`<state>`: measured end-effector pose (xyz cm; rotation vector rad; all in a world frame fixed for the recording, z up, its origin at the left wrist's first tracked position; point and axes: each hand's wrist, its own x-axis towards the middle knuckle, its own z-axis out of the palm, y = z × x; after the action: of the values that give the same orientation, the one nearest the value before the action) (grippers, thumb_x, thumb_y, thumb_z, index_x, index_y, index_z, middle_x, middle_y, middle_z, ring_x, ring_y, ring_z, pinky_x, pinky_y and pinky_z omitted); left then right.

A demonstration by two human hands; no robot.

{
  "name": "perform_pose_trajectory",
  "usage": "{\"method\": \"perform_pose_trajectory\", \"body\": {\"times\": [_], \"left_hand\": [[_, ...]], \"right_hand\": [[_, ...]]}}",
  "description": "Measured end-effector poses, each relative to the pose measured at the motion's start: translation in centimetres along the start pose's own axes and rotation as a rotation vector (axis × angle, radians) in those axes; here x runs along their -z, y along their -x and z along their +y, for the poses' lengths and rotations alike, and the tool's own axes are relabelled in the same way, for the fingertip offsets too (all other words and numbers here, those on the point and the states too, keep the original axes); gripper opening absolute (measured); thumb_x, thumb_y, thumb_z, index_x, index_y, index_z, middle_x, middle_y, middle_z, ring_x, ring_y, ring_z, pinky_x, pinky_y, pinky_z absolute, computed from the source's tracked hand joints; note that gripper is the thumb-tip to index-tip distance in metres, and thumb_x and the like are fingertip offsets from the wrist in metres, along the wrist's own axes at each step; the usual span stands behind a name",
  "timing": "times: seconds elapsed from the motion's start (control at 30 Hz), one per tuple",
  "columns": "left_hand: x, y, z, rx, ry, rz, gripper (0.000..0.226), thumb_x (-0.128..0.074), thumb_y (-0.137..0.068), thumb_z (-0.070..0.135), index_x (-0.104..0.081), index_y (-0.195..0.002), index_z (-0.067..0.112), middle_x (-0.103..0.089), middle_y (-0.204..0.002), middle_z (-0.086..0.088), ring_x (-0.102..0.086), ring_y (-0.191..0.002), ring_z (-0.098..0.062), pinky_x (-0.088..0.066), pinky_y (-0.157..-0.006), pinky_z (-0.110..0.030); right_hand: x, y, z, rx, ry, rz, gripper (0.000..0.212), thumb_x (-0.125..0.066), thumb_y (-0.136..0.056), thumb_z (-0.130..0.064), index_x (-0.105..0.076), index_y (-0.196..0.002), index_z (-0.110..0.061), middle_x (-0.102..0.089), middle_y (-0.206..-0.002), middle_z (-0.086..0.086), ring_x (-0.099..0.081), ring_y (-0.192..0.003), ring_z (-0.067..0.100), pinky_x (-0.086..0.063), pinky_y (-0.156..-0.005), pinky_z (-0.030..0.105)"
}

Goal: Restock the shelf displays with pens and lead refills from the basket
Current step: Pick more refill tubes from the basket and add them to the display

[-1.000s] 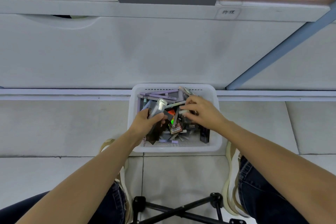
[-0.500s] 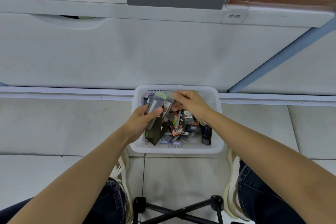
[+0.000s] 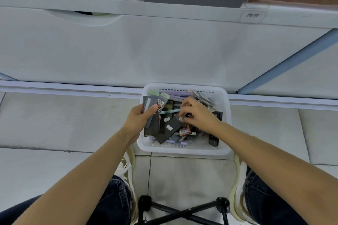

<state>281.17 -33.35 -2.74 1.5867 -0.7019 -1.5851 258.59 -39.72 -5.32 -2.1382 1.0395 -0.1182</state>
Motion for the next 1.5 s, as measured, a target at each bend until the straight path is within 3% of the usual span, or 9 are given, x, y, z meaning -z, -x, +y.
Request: {"method": "perform_pose_trajectory", "body": {"times": [0.2,0.33,0.53,0.7,0.87,1.1,1.27,1.37,1.5], "left_hand": [[-0.9,0.6,2.1,0.019,0.276,-0.007,0.025,-0.057,-0.094,0.025,-0.063,-0.109,0.005,-0.069,-0.095,-0.013,-0.066,-0.092,-0.025,-0.054,-0.087,-0.042],[-2.2,1.3,4.7,0.028,0.536,-0.036,0.026,-0.062,-0.087,0.028,-0.064,-0.105,0.01,-0.073,-0.097,-0.008,-0.068,-0.097,-0.025,-0.059,-0.079,-0.042],[-3.9,4.0,9.0,-0.227,0.663,-0.078,0.022,-0.058,-0.089,0.026,-0.064,-0.102,0.009,-0.071,-0.099,-0.014,-0.067,-0.097,-0.027,-0.057,-0.085,-0.044],[-4.5,7.5,12.6,-0.34,0.549,-0.162,0.031,-0.055,-0.09,0.028,-0.063,-0.111,0.007,-0.068,-0.111,-0.02,-0.068,-0.098,-0.027,-0.059,-0.075,-0.045],[-5.2,11.2,17.5,-0.495,0.431,-0.227,0.029,-0.052,-0.091,0.026,-0.062,-0.109,0.006,-0.072,-0.102,-0.014,-0.069,-0.095,-0.022,-0.059,-0.076,-0.038],[-5.4,15.6,24.3,-0.634,0.315,-0.283,0.04,-0.058,-0.086,0.031,-0.06,-0.117,0.006,-0.071,-0.108,-0.014,-0.068,-0.099,-0.025,-0.057,-0.083,-0.04],[-6.1,17.8,28.0,-0.714,0.291,-0.292,0.029,-0.065,-0.082,0.031,-0.068,-0.103,0.011,-0.068,-0.104,-0.012,-0.063,-0.095,-0.026,-0.054,-0.09,-0.047],[-6.0,18.8,29.9,-0.727,0.297,-0.293,0.027,-0.067,-0.08,0.032,-0.07,-0.1,0.014,-0.07,-0.095,-0.005,-0.064,-0.088,-0.021,-0.058,-0.081,-0.044],[-6.2,20.0,31.4,-0.717,0.3,-0.378,0.027,-0.067,-0.08,0.028,-0.071,-0.098,0.009,-0.071,-0.106,-0.011,-0.067,-0.101,-0.029,-0.058,-0.078,-0.043]], "right_hand": [[5.1,-1.2,-3.3,-0.17,-0.697,0.395,0.006,-0.063,-0.092,-0.011,-0.06,-0.091,-0.006,-0.067,-0.077,0.002,-0.069,-0.071,0.023,-0.056,-0.067,0.027],[7.5,-1.1,-5.1,-0.195,-1.05,0.334,0.008,-0.062,-0.089,0.003,-0.057,-0.088,-0.003,-0.071,-0.072,0.007,-0.071,-0.076,0.028,-0.059,-0.074,0.031],[8.4,0.9,-8.1,-0.158,-0.964,-0.077,0.029,-0.065,-0.085,0.006,-0.063,-0.111,-0.006,-0.067,-0.096,0.01,-0.072,-0.086,0.028,-0.057,-0.078,0.027],[11.8,2.3,-11.5,-0.025,-0.816,-0.104,0.022,-0.064,-0.09,-0.005,-0.066,-0.111,-0.002,-0.072,-0.104,0.017,-0.068,-0.095,0.03,-0.055,-0.086,0.032],[17.0,3.8,-15.9,0.092,-0.735,-0.148,0.016,-0.061,-0.092,-0.002,-0.064,-0.107,-0.004,-0.073,-0.088,0.012,-0.071,-0.08,0.019,-0.056,-0.076,0.027],[22.9,5.6,-21.7,0.245,-0.721,0.042,0.007,-0.061,-0.093,-0.013,-0.066,-0.096,-0.009,-0.071,-0.089,0.014,-0.069,-0.082,0.024,-0.057,-0.073,0.032],[26.2,6.8,-24.8,0.361,-0.75,0.258,0.005,-0.06,-0.093,-0.007,-0.062,-0.096,-0.008,-0.072,-0.083,0.007,-0.068,-0.073,0.017,-0.058,-0.065,0.024],[29.4,7.8,-26.3,0.432,-0.877,0.363,0.019,-0.06,-0.091,-0.003,-0.056,-0.109,-0.008,-0.073,-0.097,0.018,-0.071,-0.082,0.027,-0.059,-0.069,0.027],[32.2,8.6,-27.9,0.485,-0.91,0.424,0.02,-0.058,-0.091,-0.001,-0.054,-0.111,-0.006,-0.074,-0.093,0.013,-0.073,-0.08,0.021,-0.058,-0.065,0.023]]}}
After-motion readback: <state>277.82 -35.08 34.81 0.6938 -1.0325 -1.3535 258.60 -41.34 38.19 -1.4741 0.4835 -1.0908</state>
